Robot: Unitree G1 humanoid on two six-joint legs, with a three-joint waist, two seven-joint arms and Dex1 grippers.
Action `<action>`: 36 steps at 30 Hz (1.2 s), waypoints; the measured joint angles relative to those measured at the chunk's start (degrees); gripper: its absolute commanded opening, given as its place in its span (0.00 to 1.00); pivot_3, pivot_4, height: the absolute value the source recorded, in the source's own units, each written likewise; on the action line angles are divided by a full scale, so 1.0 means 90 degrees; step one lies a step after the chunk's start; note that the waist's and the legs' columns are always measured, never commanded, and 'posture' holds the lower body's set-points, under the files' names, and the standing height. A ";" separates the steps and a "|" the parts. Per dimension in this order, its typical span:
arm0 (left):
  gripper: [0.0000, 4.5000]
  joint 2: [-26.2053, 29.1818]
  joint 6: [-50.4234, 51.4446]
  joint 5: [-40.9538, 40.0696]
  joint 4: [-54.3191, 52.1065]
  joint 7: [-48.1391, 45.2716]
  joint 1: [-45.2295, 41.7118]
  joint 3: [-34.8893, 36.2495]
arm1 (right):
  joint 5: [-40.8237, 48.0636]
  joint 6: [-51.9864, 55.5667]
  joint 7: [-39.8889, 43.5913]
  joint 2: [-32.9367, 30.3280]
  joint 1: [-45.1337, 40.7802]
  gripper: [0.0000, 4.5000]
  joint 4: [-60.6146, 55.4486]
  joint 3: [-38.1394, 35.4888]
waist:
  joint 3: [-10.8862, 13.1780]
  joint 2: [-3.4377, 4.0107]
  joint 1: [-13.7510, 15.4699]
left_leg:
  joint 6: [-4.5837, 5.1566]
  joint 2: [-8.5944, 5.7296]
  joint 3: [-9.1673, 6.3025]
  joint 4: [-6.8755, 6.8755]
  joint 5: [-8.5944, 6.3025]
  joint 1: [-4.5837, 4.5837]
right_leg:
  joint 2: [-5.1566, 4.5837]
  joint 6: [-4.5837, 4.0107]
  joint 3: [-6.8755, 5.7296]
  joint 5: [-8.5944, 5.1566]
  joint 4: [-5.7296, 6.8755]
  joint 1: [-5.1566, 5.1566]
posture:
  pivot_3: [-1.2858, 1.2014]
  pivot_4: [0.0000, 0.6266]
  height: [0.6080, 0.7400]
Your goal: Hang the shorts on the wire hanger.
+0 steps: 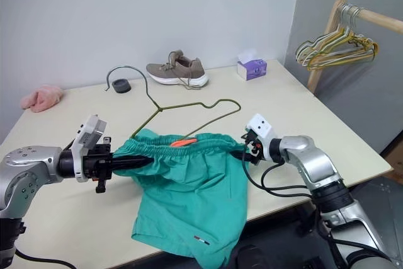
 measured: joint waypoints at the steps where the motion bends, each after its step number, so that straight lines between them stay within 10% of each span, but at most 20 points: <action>1: 0.00 -0.0004 0.0000 0.0002 0.0000 0.0009 0.0000 0.0000 | -0.0057 -0.0057 -0.0004 0.0072 -0.0001 0.55 0.0069 0.0005 | 0.0000 0.0000 0.0001 | 0.0000 0.0000 -0.0001 0.0000 0.0000 0.0000 | 0.0000 0.0000 -0.0001 0.0000 0.0000 0.0000 | 0.40 0.00 1.00; 8: 0.00 -0.0044 0.0000 0.0013 -0.0002 0.0093 0.0001 0.0000 | -0.0234 -0.0215 -0.0157 0.0370 0.0008 0.01 0.0258 -0.0015 | 0.0000 0.0000 0.0001 | 0.0000 -0.0001 -0.0002 0.0000 0.0000 0.0000 | 0.0000 -0.0001 0.0000 0.0001 0.0001 0.0000 | 0.40 0.00 1.00; 36: 0.00 0.0615 -0.0144 -0.0091 -0.0062 -0.0486 0.0665 0.0238 | 0.1470 0.2199 -0.1003 0.0351 0.0353 0.01 -0.0700 -0.1890 | 0.0005 0.0008 0.0007 | 0.0000 0.0000 0.0001 -0.0006 0.0000 0.0006 | 0.0001 -0.0002 0.0005 0.0000 0.0000 0.0002 | 0.40 0.00 1.00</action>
